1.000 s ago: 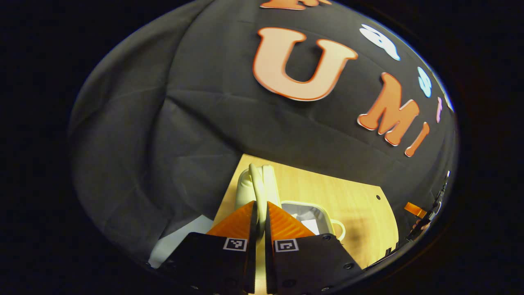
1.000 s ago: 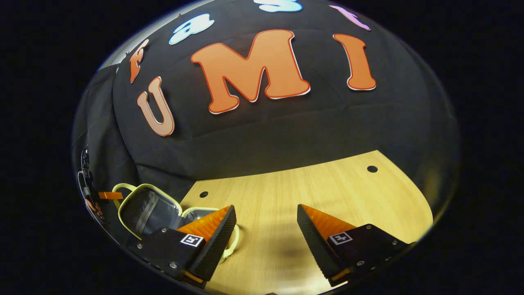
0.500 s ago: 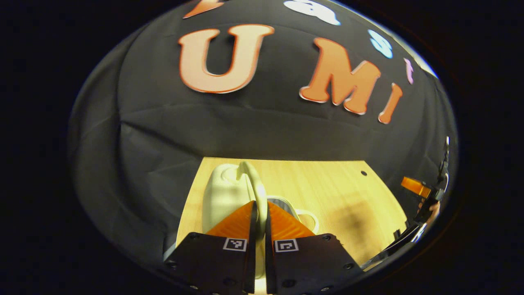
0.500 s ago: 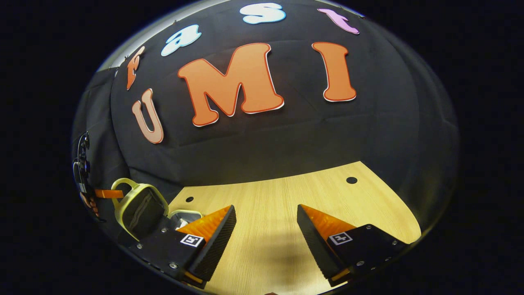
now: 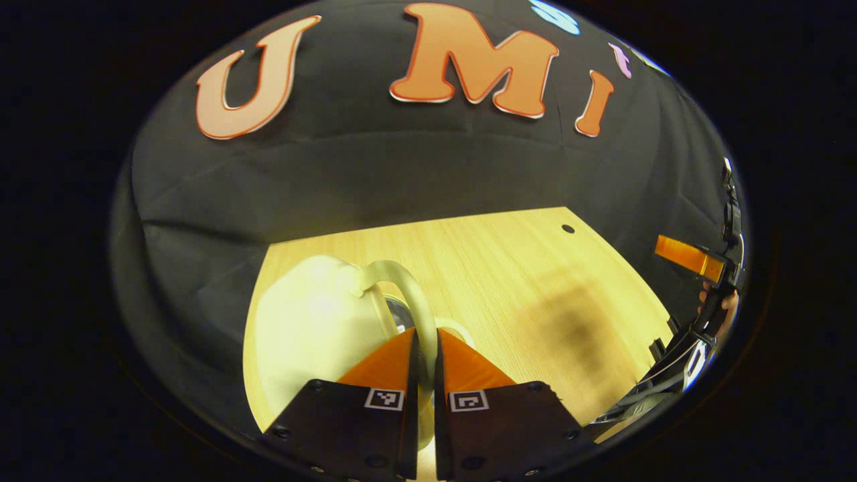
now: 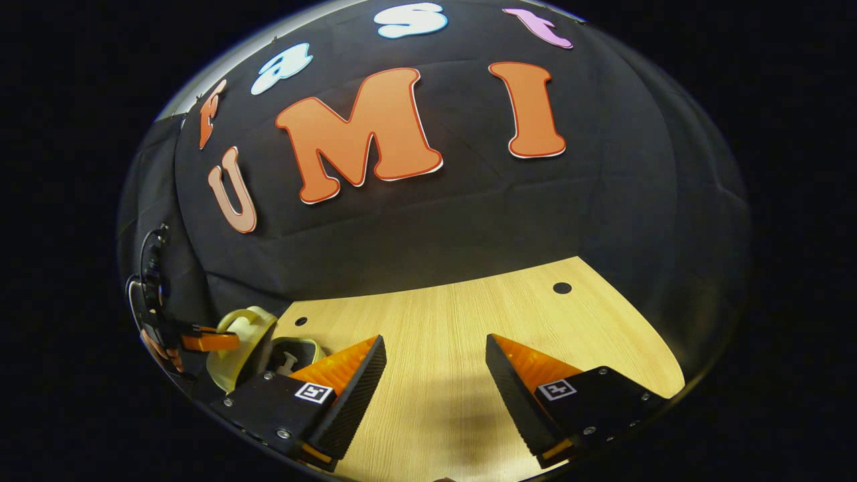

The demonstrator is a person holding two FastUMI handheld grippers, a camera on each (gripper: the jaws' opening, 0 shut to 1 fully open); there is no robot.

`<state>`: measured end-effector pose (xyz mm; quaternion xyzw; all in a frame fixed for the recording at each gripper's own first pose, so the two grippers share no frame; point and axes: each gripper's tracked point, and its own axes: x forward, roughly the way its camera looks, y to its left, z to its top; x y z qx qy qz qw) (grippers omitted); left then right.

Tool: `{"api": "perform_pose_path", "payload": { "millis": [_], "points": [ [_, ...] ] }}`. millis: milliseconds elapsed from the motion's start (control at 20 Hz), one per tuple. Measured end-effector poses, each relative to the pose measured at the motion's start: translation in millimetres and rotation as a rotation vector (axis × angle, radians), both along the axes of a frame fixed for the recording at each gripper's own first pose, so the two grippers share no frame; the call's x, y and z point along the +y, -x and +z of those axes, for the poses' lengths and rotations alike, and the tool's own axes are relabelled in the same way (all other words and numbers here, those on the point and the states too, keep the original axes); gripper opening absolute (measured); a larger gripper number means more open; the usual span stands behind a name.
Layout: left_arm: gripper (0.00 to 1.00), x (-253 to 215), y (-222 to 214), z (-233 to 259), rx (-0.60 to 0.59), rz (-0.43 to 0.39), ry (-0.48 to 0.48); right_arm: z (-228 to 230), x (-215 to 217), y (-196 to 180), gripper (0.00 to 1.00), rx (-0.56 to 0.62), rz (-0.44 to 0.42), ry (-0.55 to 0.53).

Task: First open the suitcase, pack the skin care products into it, and then close the suitcase.

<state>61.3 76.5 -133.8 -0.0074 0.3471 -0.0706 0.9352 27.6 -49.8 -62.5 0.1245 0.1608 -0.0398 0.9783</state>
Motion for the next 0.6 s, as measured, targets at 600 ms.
{"api": "perform_pose_path", "payload": {
  "millis": [600],
  "points": [
    [0.15, -49, -17, -95, 0.116, -0.03, -0.248, -8, -12, 9, 0.96, 0.02, 0.011, 0.016]
  ]
}}
